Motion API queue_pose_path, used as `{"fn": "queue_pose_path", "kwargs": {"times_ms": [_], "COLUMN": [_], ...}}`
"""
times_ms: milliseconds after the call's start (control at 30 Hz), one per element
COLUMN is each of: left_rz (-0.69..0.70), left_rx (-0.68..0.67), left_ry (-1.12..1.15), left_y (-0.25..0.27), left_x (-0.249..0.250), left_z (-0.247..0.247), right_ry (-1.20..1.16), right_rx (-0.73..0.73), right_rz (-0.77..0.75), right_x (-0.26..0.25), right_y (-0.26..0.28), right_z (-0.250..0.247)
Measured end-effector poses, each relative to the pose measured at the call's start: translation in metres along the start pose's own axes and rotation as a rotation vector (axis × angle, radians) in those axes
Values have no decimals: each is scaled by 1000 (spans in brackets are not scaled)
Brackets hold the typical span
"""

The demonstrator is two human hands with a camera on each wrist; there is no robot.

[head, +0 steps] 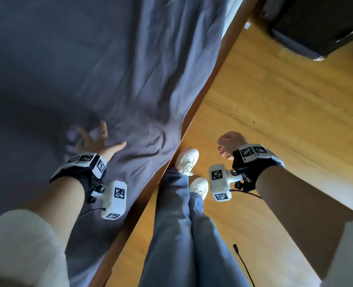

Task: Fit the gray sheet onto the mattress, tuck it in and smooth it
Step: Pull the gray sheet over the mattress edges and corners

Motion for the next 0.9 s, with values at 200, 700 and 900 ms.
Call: {"fn": "queue_pose_path", "kwargs": {"times_ms": [200,700,900], "left_rz": [165,180,167], "left_rx": [11,-246,-351], "left_ry": [152,14,-5], "left_y": [-50,-100,-104], "left_x": [106,185,178], "left_z": [-35,-63,-68], "right_ry": [-108,-167,109], "right_rx": [-6,106,167], "right_rz": [0,13,38], "right_x": [-56,-165,-159], "right_y": [-12,-105,-113], "right_z": [-48,-28,-51]}}
Point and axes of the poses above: each hand's wrist, its own y-axis away from the middle knuckle, its own z-axis out of the palm, x = y × z, the point moved 4 cm from there along -y, towards the middle knuckle, and after that the axes turned 9 degrees about x, right-handed, at the moved point
